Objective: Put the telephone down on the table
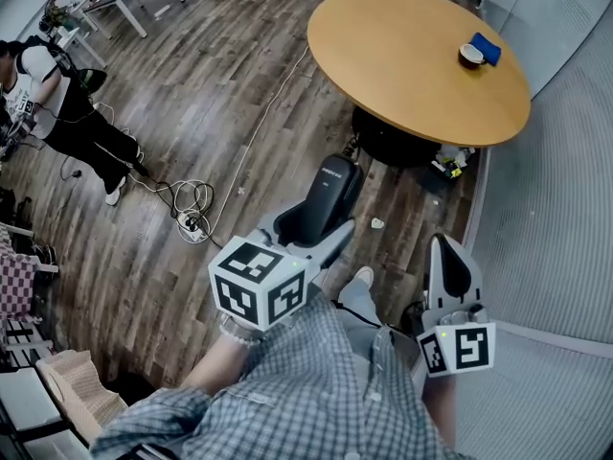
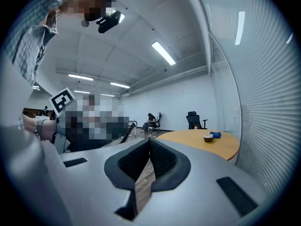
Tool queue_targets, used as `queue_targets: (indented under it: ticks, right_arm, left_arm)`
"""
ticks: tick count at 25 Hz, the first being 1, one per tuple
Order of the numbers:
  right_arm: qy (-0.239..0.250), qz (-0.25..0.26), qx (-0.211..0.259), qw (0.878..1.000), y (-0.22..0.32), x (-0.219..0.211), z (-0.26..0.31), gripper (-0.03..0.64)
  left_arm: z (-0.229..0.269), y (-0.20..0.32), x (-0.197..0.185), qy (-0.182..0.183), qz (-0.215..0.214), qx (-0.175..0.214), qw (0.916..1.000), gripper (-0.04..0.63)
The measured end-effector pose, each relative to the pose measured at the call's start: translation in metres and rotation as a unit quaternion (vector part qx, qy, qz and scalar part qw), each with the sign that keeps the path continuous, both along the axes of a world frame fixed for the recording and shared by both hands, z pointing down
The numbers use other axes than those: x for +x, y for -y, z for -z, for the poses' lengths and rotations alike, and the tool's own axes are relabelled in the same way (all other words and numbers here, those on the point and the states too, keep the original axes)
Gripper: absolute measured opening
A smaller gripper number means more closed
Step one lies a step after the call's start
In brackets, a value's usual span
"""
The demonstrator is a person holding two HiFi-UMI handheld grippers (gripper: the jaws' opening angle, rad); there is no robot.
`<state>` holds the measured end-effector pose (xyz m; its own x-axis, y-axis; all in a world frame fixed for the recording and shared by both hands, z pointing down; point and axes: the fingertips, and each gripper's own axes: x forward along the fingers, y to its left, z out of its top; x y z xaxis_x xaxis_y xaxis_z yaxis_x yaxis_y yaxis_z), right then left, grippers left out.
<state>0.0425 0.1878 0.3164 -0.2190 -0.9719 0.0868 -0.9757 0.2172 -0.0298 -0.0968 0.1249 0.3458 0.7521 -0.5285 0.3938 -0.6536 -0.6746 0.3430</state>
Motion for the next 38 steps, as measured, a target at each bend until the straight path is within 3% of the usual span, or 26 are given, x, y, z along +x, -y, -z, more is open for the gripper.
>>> queue_targets:
  ticks: [22,38]
  right_arm:
    - [0.005,0.043,0.007,0.999,0.102,0.125,0.006,0.011]
    - [0.011,0.034,0.017,0.999,0.155,0.143,0.013,0.01]
  left_arm:
    - [0.001,0.092,0.121,0.0,0.049,-0.002,0.9988,0.282]
    - [-0.004,0.152,0.133,0.004,0.053,-0.002,0.9986,0.282]
